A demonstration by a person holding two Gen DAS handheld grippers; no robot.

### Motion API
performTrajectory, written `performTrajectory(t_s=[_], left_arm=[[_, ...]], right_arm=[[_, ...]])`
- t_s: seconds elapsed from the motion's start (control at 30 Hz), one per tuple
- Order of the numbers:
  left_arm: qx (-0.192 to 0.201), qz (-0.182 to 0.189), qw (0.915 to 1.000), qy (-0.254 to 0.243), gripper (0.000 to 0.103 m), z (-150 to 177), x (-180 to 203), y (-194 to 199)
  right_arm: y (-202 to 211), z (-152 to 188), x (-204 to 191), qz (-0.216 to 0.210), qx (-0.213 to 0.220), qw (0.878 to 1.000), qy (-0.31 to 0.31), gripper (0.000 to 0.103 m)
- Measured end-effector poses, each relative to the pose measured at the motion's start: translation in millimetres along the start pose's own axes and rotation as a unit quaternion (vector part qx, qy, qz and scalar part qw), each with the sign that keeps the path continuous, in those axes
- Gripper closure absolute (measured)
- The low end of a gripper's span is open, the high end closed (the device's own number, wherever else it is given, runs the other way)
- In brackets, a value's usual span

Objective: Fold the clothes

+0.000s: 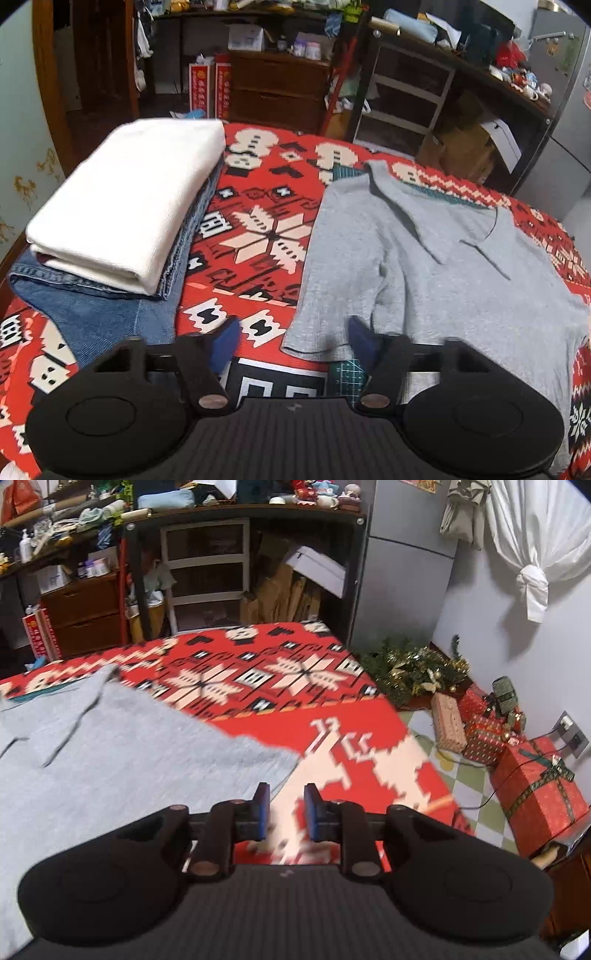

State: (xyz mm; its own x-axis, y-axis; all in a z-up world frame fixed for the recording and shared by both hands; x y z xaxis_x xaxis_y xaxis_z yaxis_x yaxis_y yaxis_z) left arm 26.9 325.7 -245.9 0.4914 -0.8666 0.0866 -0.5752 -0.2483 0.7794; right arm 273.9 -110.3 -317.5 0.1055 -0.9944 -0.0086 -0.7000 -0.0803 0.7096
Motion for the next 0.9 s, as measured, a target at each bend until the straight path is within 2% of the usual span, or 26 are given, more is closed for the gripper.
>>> performTrajectory(t_s=[0.07, 0.23, 0.3, 0.33, 0.43, 0.53, 0.63, 0.83, 0.9], left_arm=[[-0.009, 0.003, 0.9999, -0.008, 0.068, 0.2, -0.2, -9.5], [-0.024, -0.003, 0.9993, -0.028, 0.069, 6.9, 1.6, -29.3], [-0.028, -0.009, 0.9988, -0.039, 0.082, 10.3, 2.2, -35.8], [-0.020, -0.018, 0.9986, -0.046, 0.100, 10.6, 3.0, -35.4], [-0.012, -0.031, 0.9967, -0.075, 0.101, 12.1, 6.5, -34.7], [0.012, -0.083, 0.9904, -0.110, 0.101, 9.1, 4.2, -32.5], [0.022, -0.144, 0.9806, -0.131, 0.101, -4.2, -8.3, -37.5], [0.020, -0.207, 0.9678, -0.142, 0.101, -37.7, -30.9, -57.0], [0.014, -0.210, 0.9655, -0.153, 0.101, -42.8, -30.2, -64.9]], right_arm=[[12.6, 7.6, -6.1, -0.009, -0.001, 1.000, -0.009, 0.081], [33.5, 20.4, -18.9, -0.023, -0.004, 0.999, -0.025, 0.081], [39.0, 22.8, -22.9, -0.024, -0.005, 0.999, -0.025, 0.081], [41.5, 23.8, -24.6, -0.025, -0.005, 0.999, -0.024, 0.081], [45.2, 23.4, -27.8, -0.029, -0.007, 0.999, -0.025, 0.081], [45.7, 21.8, -29.2, -0.031, -0.008, 0.999, -0.024, 0.080], [43.7, 21.6, -32.0, -0.032, -0.012, 0.999, -0.021, 0.080], [38.4, 23.5, -36.7, -0.037, -0.016, 0.999, -0.018, 0.080], [37.1, 24.7, -37.7, -0.036, -0.018, 0.999, -0.018, 0.080]])
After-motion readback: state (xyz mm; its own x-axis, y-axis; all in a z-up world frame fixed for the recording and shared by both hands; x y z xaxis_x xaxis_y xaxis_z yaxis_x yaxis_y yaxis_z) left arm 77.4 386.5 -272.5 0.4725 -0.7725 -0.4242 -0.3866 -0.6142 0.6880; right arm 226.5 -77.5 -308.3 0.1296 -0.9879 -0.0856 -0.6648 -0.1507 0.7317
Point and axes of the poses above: each gripper's, at about its wrist camera, not at the fingertips, and y roughly against the way its jaws point, x to its right, z to its underside, the point moved 5 cm from there along -y, roughly the way its jaws point, and after that the axes turned 3 degrees about -z, right-handed, at the moved point
